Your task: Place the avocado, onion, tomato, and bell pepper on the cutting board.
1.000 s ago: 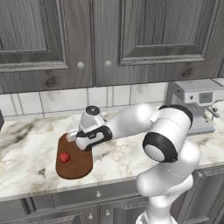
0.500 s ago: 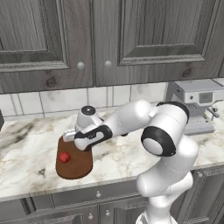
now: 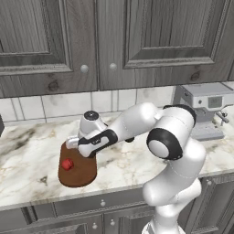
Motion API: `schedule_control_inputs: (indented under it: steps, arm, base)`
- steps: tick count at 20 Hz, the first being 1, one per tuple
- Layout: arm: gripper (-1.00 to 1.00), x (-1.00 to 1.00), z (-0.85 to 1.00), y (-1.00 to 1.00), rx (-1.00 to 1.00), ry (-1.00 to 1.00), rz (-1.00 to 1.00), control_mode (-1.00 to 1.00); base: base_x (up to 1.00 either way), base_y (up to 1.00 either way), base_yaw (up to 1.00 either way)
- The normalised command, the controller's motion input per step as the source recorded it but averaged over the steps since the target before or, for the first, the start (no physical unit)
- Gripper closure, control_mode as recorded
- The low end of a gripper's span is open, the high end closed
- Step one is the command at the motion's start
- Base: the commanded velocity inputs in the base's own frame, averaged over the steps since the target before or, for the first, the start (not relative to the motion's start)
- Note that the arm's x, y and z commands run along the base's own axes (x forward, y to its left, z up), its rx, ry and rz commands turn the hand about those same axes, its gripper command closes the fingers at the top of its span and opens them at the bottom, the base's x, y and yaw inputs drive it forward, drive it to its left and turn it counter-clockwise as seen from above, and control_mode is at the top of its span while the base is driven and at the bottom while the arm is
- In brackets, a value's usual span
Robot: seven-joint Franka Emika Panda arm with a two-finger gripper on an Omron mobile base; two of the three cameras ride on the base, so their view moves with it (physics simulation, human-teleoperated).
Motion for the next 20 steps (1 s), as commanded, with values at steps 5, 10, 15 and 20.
schedule_control_inputs:
  steps: [5,10,15,20]
  arm:
    - [-1.0,0.0,0.01,-0.07,0.06,0.0,-0.06,-1.0]
    - [-1.0,-0.02,0.19,-0.06,0.06,-0.01,-0.05,-1.0]
    - [-1.0,-0.01,0.31,0.0,0.0,-0.07,-0.04,-1.0]
    - [-1.0,-0.18,0.48,-0.03,0.0,-0.09,-0.04,-1.0]
  base:
    - [0.0,0.0,0.0]
    - [0.0,0.0,0.0]
    - [0.0,0.0,0.0]
    - [0.0,0.0,0.0]
